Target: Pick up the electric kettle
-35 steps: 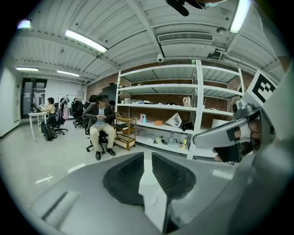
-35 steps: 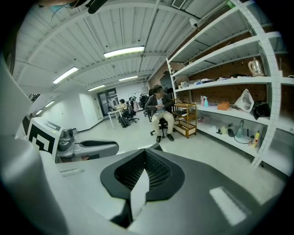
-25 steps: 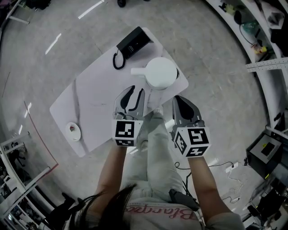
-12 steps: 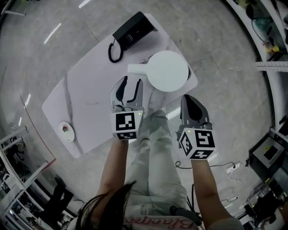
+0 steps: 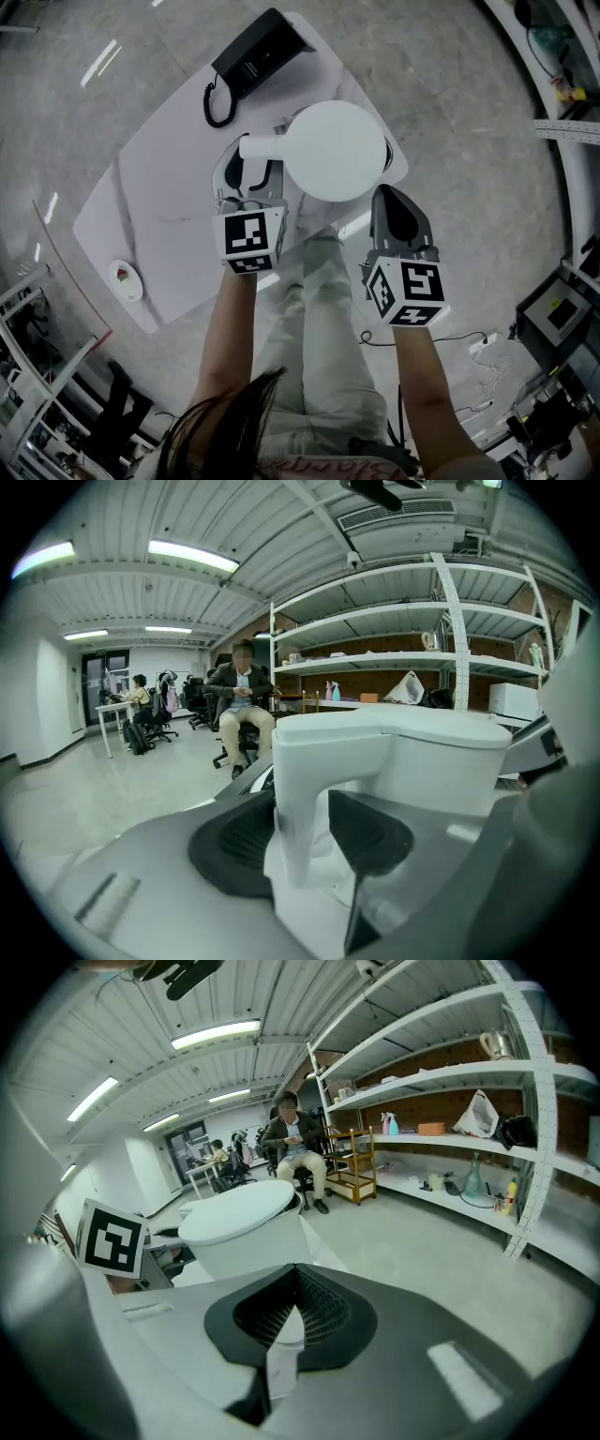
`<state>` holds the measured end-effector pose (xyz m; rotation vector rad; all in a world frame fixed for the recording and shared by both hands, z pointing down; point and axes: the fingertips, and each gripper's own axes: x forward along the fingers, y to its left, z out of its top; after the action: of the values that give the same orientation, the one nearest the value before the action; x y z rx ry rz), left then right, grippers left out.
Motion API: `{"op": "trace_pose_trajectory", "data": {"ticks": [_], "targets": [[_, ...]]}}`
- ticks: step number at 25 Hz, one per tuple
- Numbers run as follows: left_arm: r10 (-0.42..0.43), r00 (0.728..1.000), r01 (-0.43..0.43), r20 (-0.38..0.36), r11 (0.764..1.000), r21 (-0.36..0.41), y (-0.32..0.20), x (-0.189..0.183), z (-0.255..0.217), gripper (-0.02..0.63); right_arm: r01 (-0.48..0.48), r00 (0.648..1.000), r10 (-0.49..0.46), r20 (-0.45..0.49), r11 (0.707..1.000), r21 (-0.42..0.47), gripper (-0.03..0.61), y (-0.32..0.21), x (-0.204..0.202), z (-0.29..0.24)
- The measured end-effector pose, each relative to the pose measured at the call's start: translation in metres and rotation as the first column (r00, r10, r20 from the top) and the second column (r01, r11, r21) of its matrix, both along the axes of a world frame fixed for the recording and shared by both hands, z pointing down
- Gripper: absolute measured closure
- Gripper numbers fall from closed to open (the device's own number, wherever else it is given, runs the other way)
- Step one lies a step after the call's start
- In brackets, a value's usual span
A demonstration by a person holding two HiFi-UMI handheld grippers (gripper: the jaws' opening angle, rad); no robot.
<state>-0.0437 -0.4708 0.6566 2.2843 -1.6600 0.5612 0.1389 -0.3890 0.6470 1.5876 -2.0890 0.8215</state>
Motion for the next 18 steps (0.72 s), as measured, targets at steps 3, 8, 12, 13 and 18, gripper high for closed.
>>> {"op": "trace_pose_trajectory", "data": {"ticks": [3, 8, 12, 13, 18], "targets": [[-0.014, 1.000, 0.014, -0.006, 1.000, 0.002, -0.009, 0.000, 0.004, 0.443, 0.003, 1.000, -0.003, 0.002, 1.000, -0.004, 0.558, -0.005, 0.002, 0.004], [-0.051, 0.999, 0.050, 0.002, 0.996, 0.072, -0.028, -0.004, -0.003, 0.443, 0.014, 1.000, -0.014, 0.001, 1.000, -0.002, 0.558, -0.016, 0.004, 0.007], [-0.046, 0.999, 0.044, 0.007, 0.990, 0.133, -0.031, 0.000, -0.007, 0.475, 0.020, 1.000, -0.020, -0.004, 1.000, -0.004, 0.558, -0.023, 0.007, 0.010], [-0.039, 0.999, 0.037, 0.009, 0.988, 0.150, -0.030, 0.001, -0.008, 0.507, 0.021, 1.000, -0.021, -0.005, 1.000, -0.003, 0.558, -0.024, 0.008, 0.011], [-0.062, 0.998, 0.063, -0.014, 0.982, 0.177, -0.032, 0.000, -0.010, 0.549, 0.026, 1.000, -0.026, -0.005, 1.000, 0.003, 0.558, -0.027, 0.007, 0.009]]}}
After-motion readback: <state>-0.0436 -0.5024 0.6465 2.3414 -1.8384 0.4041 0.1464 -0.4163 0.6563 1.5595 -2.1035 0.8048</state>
